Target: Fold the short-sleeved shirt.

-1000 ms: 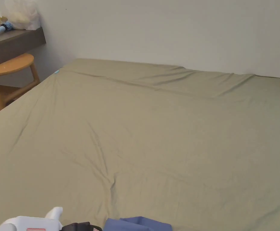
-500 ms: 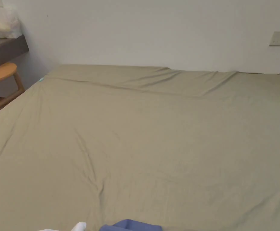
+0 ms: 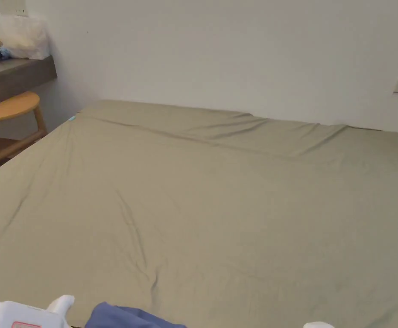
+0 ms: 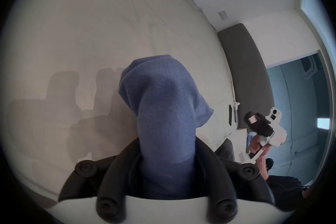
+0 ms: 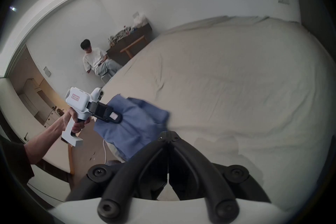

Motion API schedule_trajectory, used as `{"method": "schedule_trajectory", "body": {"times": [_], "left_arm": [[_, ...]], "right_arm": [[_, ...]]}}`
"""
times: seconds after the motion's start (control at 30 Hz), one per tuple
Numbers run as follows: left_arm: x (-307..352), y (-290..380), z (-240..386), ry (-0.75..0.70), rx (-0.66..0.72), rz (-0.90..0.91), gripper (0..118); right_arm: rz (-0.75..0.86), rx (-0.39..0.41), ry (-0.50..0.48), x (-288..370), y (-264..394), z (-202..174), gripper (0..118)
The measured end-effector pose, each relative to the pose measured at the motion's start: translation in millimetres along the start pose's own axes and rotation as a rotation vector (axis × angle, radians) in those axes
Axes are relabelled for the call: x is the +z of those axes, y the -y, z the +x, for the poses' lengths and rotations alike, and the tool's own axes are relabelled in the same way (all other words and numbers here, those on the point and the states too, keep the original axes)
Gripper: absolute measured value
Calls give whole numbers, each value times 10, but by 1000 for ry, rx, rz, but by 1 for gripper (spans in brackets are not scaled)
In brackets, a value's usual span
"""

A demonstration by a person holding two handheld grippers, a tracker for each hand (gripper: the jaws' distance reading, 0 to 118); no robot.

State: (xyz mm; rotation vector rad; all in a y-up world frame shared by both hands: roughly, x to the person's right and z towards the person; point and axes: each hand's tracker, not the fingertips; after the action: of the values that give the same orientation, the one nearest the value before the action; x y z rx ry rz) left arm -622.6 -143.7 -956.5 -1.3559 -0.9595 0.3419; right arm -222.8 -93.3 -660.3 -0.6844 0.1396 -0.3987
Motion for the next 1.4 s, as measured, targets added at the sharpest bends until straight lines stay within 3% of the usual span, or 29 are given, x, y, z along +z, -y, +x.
{"method": "schedule_trajectory", "body": {"times": [0.2, 0.3, 0.4, 0.5, 0.53, 0.57, 0.6, 0.63, 0.67, 0.7, 0.73, 0.83, 0.9, 1.03, 1.17, 1.3, 1.4], "left_arm": [[1142, -314, -663, -120, 78, 16, 25], [1504, -467, -868, -406, 102, -62, 25], [1851, -544, -1089, -420, 165, -18, 25], [1886, -599, -1238, -531, 173, -1, 26], [1861, -583, -1323, -569, 168, 7, 32], [1776, -577, -1382, -632, 160, 8, 53], [1620, -551, -1431, -733, 181, 39, 93], [1425, -514, -1466, -879, 182, 48, 108], [1241, -411, -1550, -1018, 148, 38, 109], [1173, -325, -1522, -1047, 97, 74, 109], [1162, -258, -1466, -964, 76, 146, 109], [1440, -218, -1450, -896, 199, 271, 109], [1692, -191, -1231, -858, 214, 382, 109], [2185, -170, -221, -1031, 93, 618, 109], [2367, 181, 1193, -686, -70, 892, 109], [1909, 610, 2367, -669, -294, 1092, 109], [1338, 960, 3049, -636, -434, 1232, 109]], "right_arm": [[75, 40, 77, 480, -222, 66, 8], [79, 44, 113, 663, -247, 137, 8], [79, 30, 163, 792, -225, 172, 8], [76, 15, 192, 830, -160, 211, 8], [73, 6, 199, 828, -138, 221, 8], [72, -3, 199, 823, -116, 233, 8], [73, -11, 195, 813, -93, 245, 8], [75, -19, 192, 783, -70, 265, 8], [70, -31, 193, 748, -54, 275, 8], [63, -39, 197, 723, -46, 276, 8], [57, -39, 195, 704, -40, 274, 8], [57, -15, 191, 716, -67, 237, 8], [73, 4, 188, 788, -131, 226, 8], [188, 91, 242, 1115, -363, 96, 8], [354, 305, 475, 1495, -680, -221, 8], [507, 337, 548, 1858, -956, -512, 8], [594, 381, 544, 2057, -974, -679, 8]]}}
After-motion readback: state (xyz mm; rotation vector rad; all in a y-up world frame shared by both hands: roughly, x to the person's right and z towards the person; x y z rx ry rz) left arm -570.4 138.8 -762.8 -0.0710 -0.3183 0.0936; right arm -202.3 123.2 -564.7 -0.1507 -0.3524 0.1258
